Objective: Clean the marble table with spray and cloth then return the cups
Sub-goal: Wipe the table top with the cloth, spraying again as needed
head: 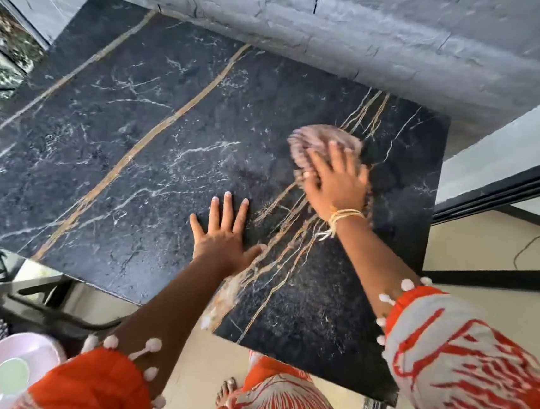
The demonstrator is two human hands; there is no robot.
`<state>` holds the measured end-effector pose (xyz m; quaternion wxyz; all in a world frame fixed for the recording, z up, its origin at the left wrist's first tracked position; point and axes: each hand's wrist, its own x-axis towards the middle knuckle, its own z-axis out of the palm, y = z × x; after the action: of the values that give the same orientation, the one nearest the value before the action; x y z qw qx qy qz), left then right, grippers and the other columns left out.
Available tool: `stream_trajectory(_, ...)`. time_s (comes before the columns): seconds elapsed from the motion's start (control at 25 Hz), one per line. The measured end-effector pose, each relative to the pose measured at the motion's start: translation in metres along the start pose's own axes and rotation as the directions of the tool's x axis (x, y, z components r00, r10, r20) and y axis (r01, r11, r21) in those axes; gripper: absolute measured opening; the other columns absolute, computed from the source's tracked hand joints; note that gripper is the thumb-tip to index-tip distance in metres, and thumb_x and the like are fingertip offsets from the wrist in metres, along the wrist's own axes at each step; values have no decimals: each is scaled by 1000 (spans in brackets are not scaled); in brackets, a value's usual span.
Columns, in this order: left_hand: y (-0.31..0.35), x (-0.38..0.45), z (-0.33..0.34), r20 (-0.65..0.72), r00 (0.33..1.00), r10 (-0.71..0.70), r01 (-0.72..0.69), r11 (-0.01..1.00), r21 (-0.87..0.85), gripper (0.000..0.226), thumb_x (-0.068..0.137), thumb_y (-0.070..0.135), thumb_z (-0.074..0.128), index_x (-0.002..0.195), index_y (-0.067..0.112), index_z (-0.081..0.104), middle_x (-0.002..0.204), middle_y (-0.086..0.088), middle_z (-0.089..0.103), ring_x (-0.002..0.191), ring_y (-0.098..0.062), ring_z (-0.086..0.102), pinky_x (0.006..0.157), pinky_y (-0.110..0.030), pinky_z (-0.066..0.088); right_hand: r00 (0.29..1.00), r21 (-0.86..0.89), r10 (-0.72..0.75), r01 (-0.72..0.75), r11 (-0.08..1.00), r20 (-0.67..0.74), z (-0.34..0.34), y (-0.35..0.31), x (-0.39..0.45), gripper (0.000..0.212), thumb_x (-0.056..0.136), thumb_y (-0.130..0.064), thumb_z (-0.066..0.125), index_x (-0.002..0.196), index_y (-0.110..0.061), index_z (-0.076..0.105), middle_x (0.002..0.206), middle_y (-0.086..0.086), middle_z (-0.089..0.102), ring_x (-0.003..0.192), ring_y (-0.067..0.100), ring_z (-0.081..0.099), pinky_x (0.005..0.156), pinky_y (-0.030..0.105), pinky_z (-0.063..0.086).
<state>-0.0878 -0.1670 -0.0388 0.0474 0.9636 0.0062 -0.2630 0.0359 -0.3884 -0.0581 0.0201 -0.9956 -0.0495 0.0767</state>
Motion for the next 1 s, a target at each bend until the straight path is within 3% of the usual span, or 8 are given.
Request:
stream_trajectory(0.16,28,16,-18,-81,996,-27,28,1000,1,99,82,78,31,153,21,-8,161,-12,-7,148,-31,-6,112,-66,6,903,77,430,-428,900,-5,-1,86,-17,63,91,-61,26,149,-36,27,161,5,17,144,40,19,113,64,16)
stream_trajectory(0.4,77,67,-39,-96,995,34,-52,979,-196,105,80,74,47,153,23,-7,160,0,-21,148,-22,-18,111,-67,-1,780,164,622,-624,764,68,-2,57,7,62,93,-56,24,151,-35,20,162,13,5,145,45,7,112,68,6)
stream_trajectory(0.52,77,77,-36,-114,993,-1,-19,985,-169,110,75,80,44,153,26,-12,159,2,-24,147,-19,-22,112,-67,-3,867,159,494,-498,853,64,-8,8,45,65,91,-58,23,151,-33,18,162,14,2,145,46,5,112,67,2)
stream_trajectory(0.64,72,77,-24,-116,993,4,-16,995,-101,109,73,87,33,151,28,-15,158,2,-27,145,-17,-25,114,-63,-6,998,115,30,-35,993,46,-12,-46,64,57,93,-52,31,148,-38,26,163,8,7,147,40,7,115,62,2)
stream_trajectory(0.72,74,78,-24,-95,995,5,-14,995,-95,108,73,87,29,151,27,-17,157,1,-29,145,-18,-27,113,-63,-9,961,72,-267,262,962,68,-15,-56,75,53,94,-49,34,147,-44,29,163,2,11,148,36,11,116,60,8)
stream_trajectory(0.8,75,81,-27,-94,995,14,-23,995,-92,110,72,88,28,149,28,-22,156,2,-31,144,-19,-27,113,-64,-7,916,23,-392,391,920,87,-19,-34,94,51,95,-52,28,146,-48,26,163,-3,12,148,32,12,116,59,13)
stream_trajectory(0.88,73,81,-27,-93,995,22,-31,995,-95,110,71,89,26,148,29,-25,156,2,-32,145,-19,-27,113,-64,-6,951,-2,-303,304,953,67,-22,2,116,52,95,-54,23,147,-48,23,163,-4,11,148,32,11,115,60,13)
stream_trajectory(1.0,72,81,-23,-96,995,25,-31,998,-61,108,70,89,19,147,29,-27,155,1,-33,145,-22,-26,113,-65,-3,992,68,95,-101,993,79,-29,67,132,57,94,-60,21,149,-45,18,163,-2,3,148,37,3,112,67,6)
